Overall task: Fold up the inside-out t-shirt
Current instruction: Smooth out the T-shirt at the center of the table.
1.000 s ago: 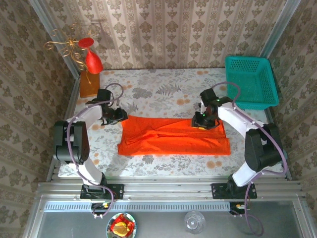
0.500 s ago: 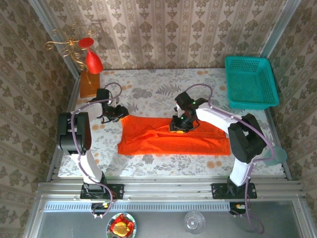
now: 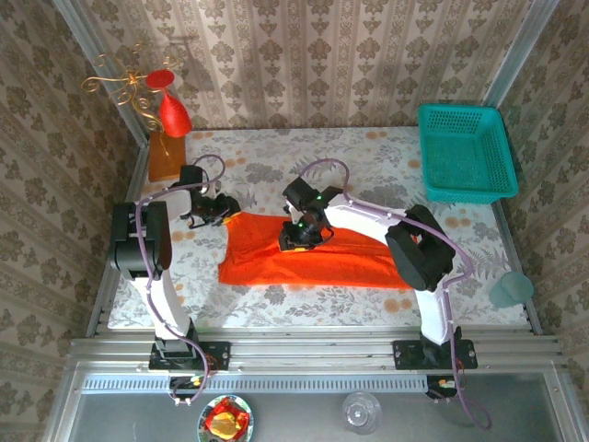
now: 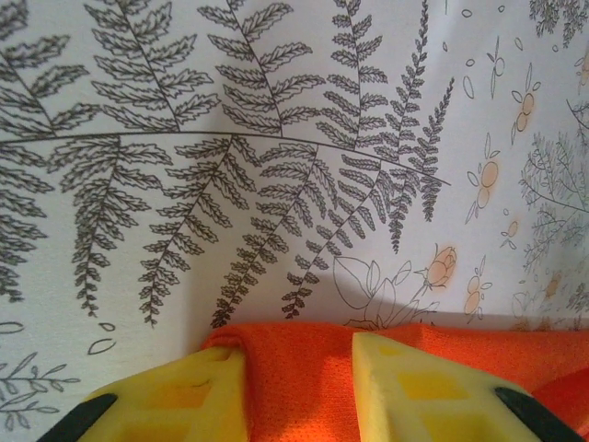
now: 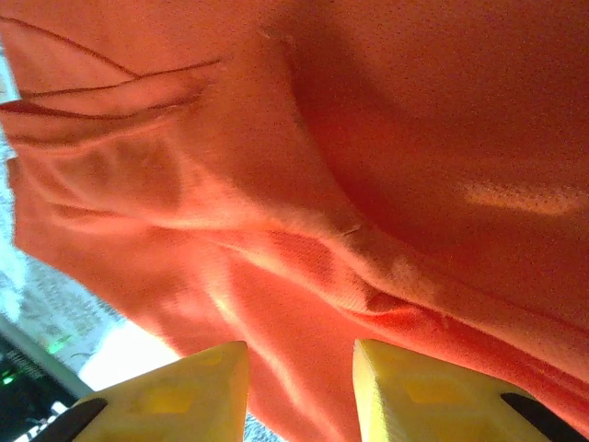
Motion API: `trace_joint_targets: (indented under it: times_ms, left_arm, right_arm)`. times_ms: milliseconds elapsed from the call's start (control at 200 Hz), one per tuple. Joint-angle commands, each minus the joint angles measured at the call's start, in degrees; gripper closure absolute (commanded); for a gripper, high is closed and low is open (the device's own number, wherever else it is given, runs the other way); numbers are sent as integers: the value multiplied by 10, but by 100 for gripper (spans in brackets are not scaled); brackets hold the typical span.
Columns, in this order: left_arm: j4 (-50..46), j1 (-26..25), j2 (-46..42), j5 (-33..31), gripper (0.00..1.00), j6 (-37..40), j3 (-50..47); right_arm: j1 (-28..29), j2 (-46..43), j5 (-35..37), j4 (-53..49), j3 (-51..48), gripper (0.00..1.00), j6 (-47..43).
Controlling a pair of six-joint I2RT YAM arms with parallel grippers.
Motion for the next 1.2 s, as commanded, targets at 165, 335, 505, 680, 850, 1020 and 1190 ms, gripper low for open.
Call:
trace_joint_targets:
  times_ms: [165,335,505,680,850,1020,1190]
  left_arm:
    - [-50,4,-70,-15,60,4,-2]
    - [-79,-1,-149,-13,60,12,-49]
    - [-106,-8,-258,-24,59,14,-145]
    - [-129,-29,-344,-16,59,6,-230]
    - [-98,-60,-364,-8,60,-20,-285]
    - [-80,-75,-338,-27,62,-31,-292]
    - [-83,-77,-316,-53,63,-25,-278]
  right_arm:
    - [5,22,46,-13,8,64,8]
    - [6,22,45,0,6,64,15]
    - [9,8,56,-2,3,64,17]
    - [8,-8,67,-10,0,64,17]
    - [8,-19,64,-9,-4,64,22]
    - [9,-35,62,-7,-12,64,28]
    - [8,-53,68,-9,-25,64,32]
